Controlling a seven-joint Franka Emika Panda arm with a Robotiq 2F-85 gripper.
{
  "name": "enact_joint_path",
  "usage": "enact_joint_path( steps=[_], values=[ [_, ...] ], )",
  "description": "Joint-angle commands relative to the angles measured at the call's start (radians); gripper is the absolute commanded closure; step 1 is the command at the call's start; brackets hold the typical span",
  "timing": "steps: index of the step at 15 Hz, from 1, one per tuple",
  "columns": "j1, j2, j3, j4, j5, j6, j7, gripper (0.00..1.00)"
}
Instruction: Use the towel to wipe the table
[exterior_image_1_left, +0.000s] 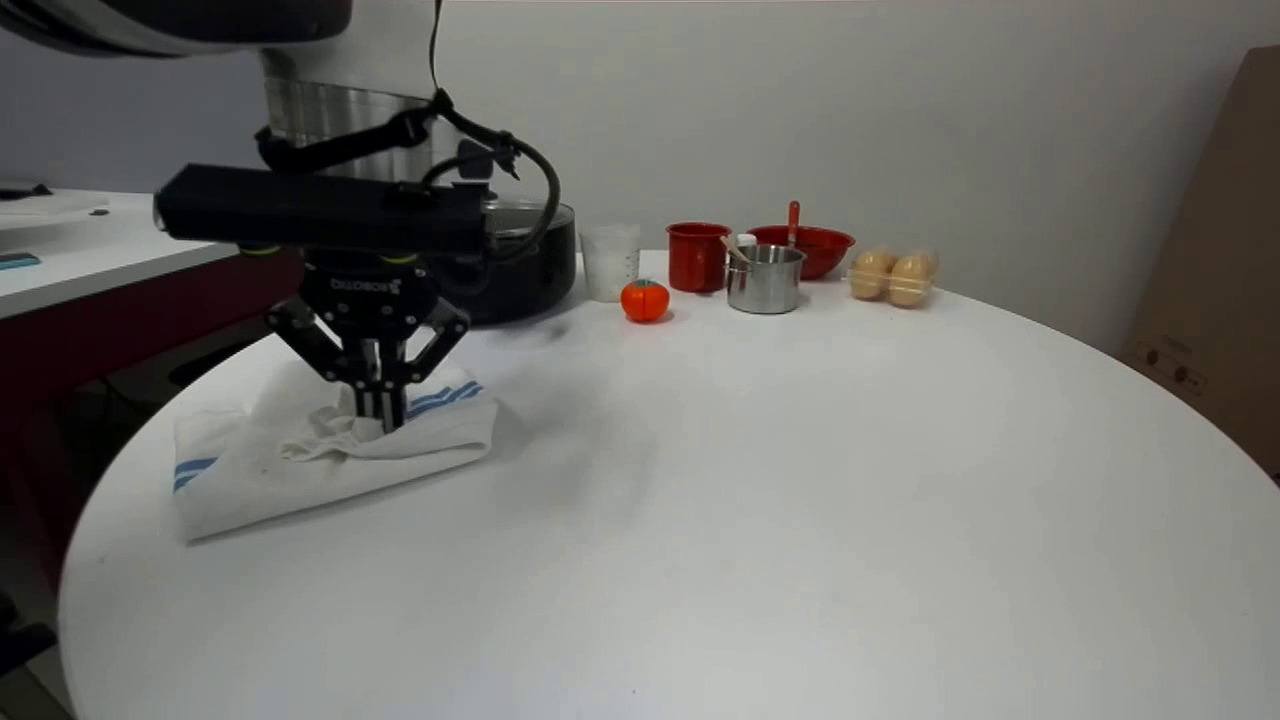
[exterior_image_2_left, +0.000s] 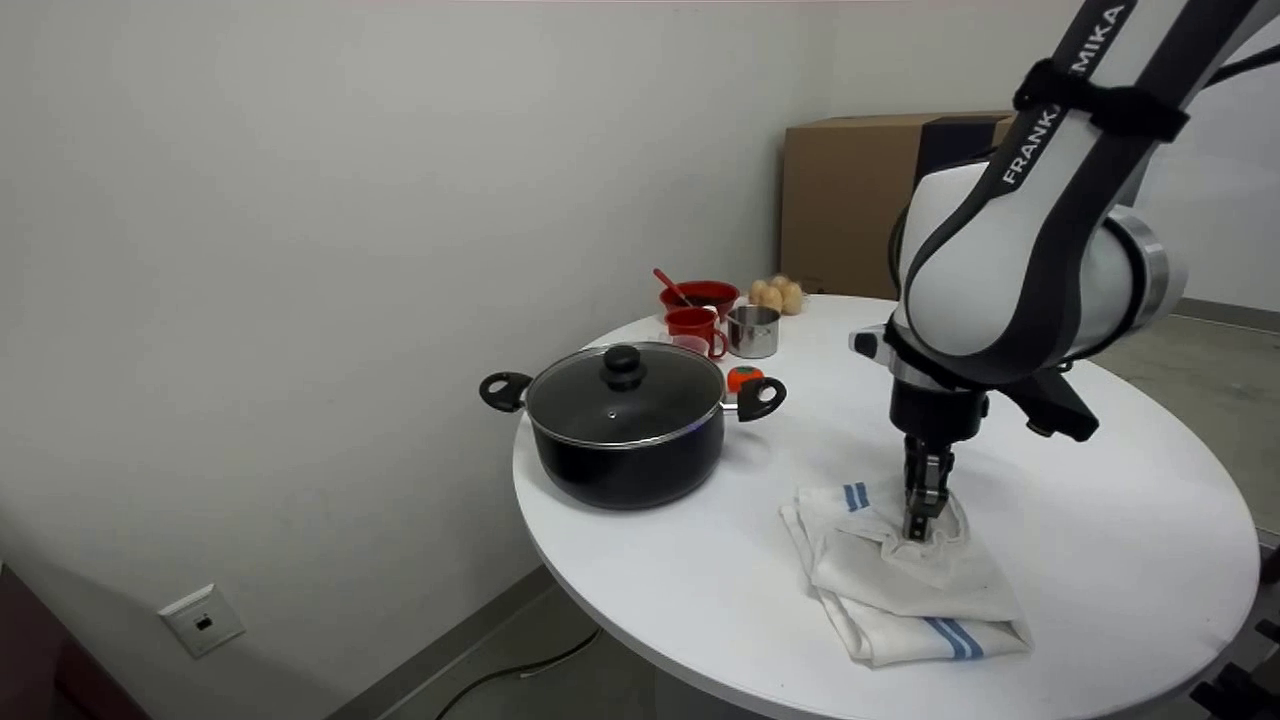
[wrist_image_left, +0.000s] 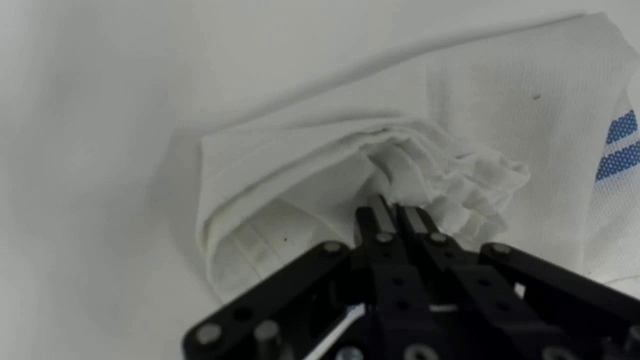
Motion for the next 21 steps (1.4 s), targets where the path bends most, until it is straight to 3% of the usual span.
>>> enact_joint_path(
  steps=[1, 4, 11, 17, 21],
  values=[
    [0.132, 0.02, -0.087, 0.06, -0.102, 0.064, 0.134, 0.99],
    [0.214, 0.055, -0.18, 0.178, -0.209, 0.065, 0.273, 0.99],
    [0.239, 0.183, -0.288, 0.396, -0.286, 0.052, 0.418, 0.99],
    [0.163, 0.306, -0.335, 0.522, -0.258, 0.024, 0.428, 0.99],
    [0.041, 0.349, -0.346, 0.645, -0.219, -0.031, 0.406, 0.99]
  ],
)
